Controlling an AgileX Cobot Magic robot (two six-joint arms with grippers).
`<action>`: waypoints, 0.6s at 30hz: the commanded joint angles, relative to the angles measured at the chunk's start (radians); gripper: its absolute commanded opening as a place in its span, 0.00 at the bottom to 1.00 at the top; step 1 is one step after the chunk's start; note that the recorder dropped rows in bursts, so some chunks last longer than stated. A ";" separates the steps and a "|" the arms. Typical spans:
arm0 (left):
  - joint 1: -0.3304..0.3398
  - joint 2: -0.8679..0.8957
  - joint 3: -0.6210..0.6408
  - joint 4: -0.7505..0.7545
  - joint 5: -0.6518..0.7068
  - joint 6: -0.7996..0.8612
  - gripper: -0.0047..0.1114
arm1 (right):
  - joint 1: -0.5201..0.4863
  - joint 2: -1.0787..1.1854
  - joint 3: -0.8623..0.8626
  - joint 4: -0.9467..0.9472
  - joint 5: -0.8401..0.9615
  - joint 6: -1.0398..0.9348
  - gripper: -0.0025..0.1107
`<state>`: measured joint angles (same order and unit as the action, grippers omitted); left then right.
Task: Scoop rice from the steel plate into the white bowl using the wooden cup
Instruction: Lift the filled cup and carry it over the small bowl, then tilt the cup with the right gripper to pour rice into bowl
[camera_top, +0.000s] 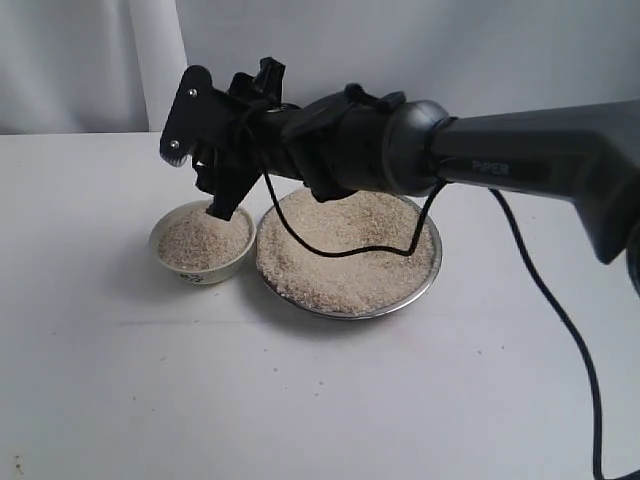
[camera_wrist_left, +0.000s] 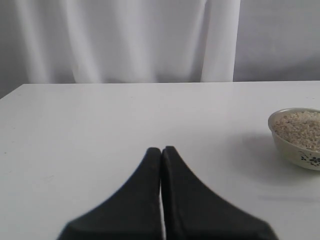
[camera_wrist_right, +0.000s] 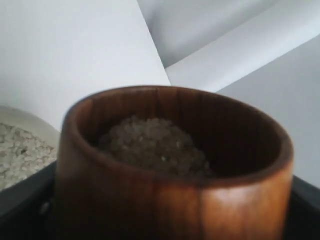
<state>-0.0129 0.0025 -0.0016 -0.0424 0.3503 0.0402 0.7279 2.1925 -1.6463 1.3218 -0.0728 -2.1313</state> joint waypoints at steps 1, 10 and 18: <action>-0.003 -0.003 0.002 0.000 -0.006 -0.004 0.04 | 0.027 0.017 -0.020 -0.099 -0.075 -0.015 0.02; -0.003 -0.003 0.002 0.000 -0.006 -0.004 0.04 | 0.054 0.049 -0.019 -0.212 -0.164 -0.012 0.02; -0.003 -0.003 0.002 0.000 -0.006 -0.004 0.04 | 0.063 0.049 -0.019 -0.168 -0.147 -0.012 0.02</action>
<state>-0.0129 0.0025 -0.0016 -0.0424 0.3503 0.0402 0.7877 2.2480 -1.6578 1.1297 -0.2318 -2.1313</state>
